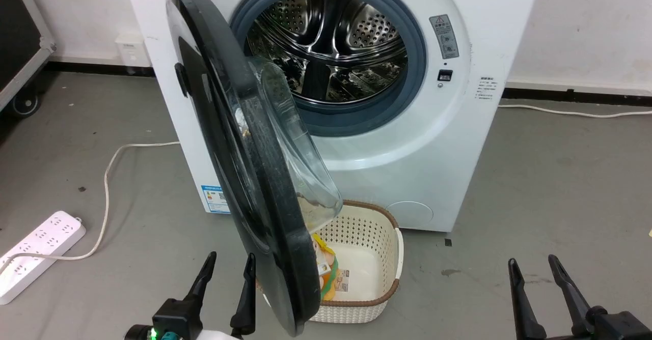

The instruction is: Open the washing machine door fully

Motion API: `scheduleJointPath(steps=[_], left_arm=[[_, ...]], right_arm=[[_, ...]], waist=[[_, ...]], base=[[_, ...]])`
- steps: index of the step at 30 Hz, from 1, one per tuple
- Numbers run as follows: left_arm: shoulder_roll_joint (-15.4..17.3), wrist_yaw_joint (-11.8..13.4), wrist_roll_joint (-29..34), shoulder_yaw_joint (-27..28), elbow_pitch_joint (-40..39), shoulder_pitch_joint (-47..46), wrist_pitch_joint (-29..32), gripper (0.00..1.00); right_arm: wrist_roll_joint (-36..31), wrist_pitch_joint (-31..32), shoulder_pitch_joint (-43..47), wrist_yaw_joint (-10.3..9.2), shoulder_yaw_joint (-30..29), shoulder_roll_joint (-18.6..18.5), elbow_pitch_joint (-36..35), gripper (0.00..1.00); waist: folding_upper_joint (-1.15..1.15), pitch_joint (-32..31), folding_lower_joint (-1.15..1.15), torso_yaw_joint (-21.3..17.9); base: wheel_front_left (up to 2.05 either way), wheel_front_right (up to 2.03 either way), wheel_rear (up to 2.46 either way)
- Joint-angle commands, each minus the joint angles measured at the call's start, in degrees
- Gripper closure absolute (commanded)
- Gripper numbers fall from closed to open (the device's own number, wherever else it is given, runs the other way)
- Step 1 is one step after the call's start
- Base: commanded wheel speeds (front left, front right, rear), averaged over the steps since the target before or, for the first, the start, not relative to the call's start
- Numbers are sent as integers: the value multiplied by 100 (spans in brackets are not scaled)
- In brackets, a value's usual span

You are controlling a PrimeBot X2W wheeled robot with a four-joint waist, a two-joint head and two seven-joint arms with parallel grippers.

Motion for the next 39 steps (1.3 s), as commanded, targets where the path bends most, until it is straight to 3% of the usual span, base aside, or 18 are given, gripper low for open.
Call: scheduleJointPath(steps=[1,2,3,9,15,22,27,33,39], left_arm=[[9,-28,52,3,35,55,-30,0],[9,-34,46,3,37,52,-30,57],[9,-39,39,5,24,48,-30,100],[9,-59,-195,74,-246,27,-30,100],[9,159,-673,542,-1399,-245,-30,100],[9,263,-537,714,-2631,-673,-30,100],[9,197,-315,170,-2905,-796,-30,100],[9,113,-186,-847,-2376,-680,-30,100],[9,54,-437,-1706,-1613,-526,178,100]], right_arm=[[-48,-25,48,6,2,34,-25,0],[-52,-25,48,6,0,39,-26,0],[-53,-25,47,6,-5,42,-29,0],[-21,-25,29,6,-31,54,-23,0],[76,-26,4,6,-6,56,-16,0],[107,-26,-57,6,41,57,44,0],[150,-26,-70,6,-19,57,40,0],[173,-26,-63,6,-8,57,72,0],[233,-26,-81,6,-29,57,111,0]], waist=[[0,-6,0,12],[0,-8,0,18],[0,-6,0,24],[0,6,0,37],[0,36,0,32],[0,36,0,-8],[0,39,0,-14],[0,56,0,-36],[0,100,0,-59]], base=[[0,0,0],[0,0,0],[0,0,0],[0,0,0],[0,0,0],[0,0,0],[0,0,0],[0,0,0],[0,0,0]])
